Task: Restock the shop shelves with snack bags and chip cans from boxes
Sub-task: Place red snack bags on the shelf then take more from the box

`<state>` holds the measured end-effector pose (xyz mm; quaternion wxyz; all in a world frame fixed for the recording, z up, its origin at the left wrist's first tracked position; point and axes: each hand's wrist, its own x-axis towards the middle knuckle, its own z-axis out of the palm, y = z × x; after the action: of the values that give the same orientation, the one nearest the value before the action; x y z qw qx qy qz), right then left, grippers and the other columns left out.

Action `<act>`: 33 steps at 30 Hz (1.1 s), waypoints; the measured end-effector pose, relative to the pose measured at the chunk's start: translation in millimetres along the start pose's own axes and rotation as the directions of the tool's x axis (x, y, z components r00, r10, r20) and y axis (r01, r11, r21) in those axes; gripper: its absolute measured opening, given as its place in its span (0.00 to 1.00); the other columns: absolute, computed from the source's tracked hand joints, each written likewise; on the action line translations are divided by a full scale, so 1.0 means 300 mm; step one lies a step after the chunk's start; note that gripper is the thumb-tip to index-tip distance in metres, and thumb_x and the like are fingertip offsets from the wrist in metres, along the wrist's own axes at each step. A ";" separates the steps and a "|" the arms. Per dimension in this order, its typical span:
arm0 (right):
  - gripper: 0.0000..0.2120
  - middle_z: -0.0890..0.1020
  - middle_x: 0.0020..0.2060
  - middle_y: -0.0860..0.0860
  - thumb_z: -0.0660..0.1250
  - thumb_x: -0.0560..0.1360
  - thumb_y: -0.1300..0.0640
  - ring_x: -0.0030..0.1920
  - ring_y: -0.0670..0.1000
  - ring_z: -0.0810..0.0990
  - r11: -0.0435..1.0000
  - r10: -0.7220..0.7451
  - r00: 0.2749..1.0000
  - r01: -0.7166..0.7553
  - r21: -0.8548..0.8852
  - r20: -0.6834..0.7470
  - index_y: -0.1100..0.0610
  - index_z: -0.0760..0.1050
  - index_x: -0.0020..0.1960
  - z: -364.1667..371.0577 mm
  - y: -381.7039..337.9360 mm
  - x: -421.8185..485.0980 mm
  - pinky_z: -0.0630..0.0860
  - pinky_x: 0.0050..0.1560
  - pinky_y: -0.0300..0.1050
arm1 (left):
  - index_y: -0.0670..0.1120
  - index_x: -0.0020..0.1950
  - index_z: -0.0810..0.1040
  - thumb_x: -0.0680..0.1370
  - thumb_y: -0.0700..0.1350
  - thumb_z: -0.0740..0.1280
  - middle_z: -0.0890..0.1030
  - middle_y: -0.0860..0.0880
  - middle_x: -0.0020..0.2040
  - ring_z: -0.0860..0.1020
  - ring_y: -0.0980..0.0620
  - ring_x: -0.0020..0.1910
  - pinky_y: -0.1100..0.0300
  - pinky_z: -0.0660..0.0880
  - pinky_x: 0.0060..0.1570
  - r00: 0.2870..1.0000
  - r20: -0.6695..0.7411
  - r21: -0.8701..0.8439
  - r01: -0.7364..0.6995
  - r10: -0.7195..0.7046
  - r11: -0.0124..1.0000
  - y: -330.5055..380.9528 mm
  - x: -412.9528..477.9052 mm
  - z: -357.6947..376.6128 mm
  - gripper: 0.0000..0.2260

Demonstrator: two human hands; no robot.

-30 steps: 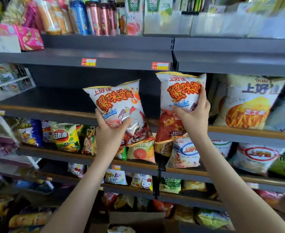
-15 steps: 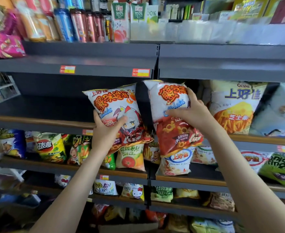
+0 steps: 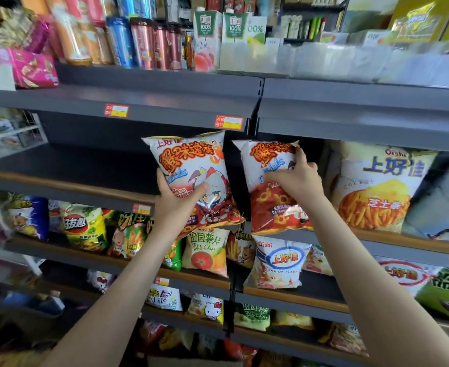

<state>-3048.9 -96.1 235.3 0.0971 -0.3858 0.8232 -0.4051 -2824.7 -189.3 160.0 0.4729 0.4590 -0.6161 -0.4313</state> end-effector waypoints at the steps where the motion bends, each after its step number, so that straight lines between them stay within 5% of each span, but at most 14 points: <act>1: 0.52 0.64 0.70 0.58 0.74 0.63 0.40 0.69 0.65 0.65 1.000 0.014 1.000 -0.014 -0.007 -0.014 0.45 0.49 0.78 0.005 -0.008 0.011 0.63 0.69 0.61 | 0.61 0.78 0.46 0.64 0.65 0.76 0.72 0.55 0.65 0.74 0.51 0.61 0.54 0.71 0.56 1.000 -0.008 0.003 0.006 -0.006 1.000 0.002 0.000 0.005 0.52; 9: 0.49 0.63 0.71 0.59 0.74 0.62 0.38 0.68 0.65 0.67 0.995 0.068 0.996 -0.064 0.077 -0.055 0.50 0.56 0.76 -0.018 -0.020 0.117 0.66 0.68 0.61 | 0.65 0.75 0.47 0.56 0.73 0.74 0.72 0.52 0.66 0.75 0.47 0.62 0.41 0.73 0.62 0.997 -0.026 -0.014 0.076 -0.077 0.997 0.030 0.034 0.043 0.55; 19: 0.43 0.64 0.71 0.57 0.67 0.67 0.31 0.68 0.66 0.65 0.971 -0.068 0.989 0.037 -0.236 -0.128 0.50 0.59 0.75 0.105 -0.029 0.061 0.63 0.65 0.61 | 0.63 0.76 0.47 0.61 0.71 0.72 0.72 0.51 0.67 0.74 0.44 0.63 0.43 0.72 0.63 0.999 -0.018 -0.009 0.038 -0.038 0.999 0.001 0.077 0.080 0.52; 23: 0.51 0.47 0.78 0.57 0.61 0.65 0.23 0.75 0.67 0.52 0.914 -0.105 0.991 0.129 -0.384 0.084 0.44 0.45 0.78 0.121 -0.030 0.019 0.53 0.71 0.64 | 0.64 0.76 0.47 0.58 0.74 0.72 0.73 0.50 0.67 0.75 0.45 0.62 0.42 0.73 0.62 1.000 -0.008 -0.012 -0.008 0.008 1.000 -0.029 0.083 0.080 0.54; 26: 0.50 0.43 0.78 0.55 0.69 0.67 0.32 0.74 0.67 0.52 0.884 -0.158 0.973 0.216 -0.414 0.169 0.40 0.42 0.78 0.089 -0.014 -0.004 0.55 0.70 0.64 | 0.66 0.75 0.48 0.57 0.74 0.72 0.73 0.51 0.66 0.75 0.45 0.62 0.40 0.73 0.62 1.000 0.003 -0.031 -0.029 0.029 0.999 -0.040 0.090 0.069 0.53; 33: 0.42 0.53 0.77 0.55 0.71 0.69 0.44 0.69 0.67 0.62 0.963 -0.260 0.948 0.242 -0.119 -0.183 0.45 0.52 0.77 0.091 0.000 -0.004 0.63 0.69 0.61 | 0.63 0.76 0.50 0.63 0.67 0.76 0.74 0.55 0.63 0.75 0.48 0.62 0.48 0.74 0.60 0.998 0.015 -0.122 -0.056 0.059 0.991 -0.031 0.091 0.034 0.49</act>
<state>-3035.2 -111.6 217.2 -0.0554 -0.4498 0.7911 -0.4107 -2836.9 -216.8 154.1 0.5067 0.4074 -0.6059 -0.4585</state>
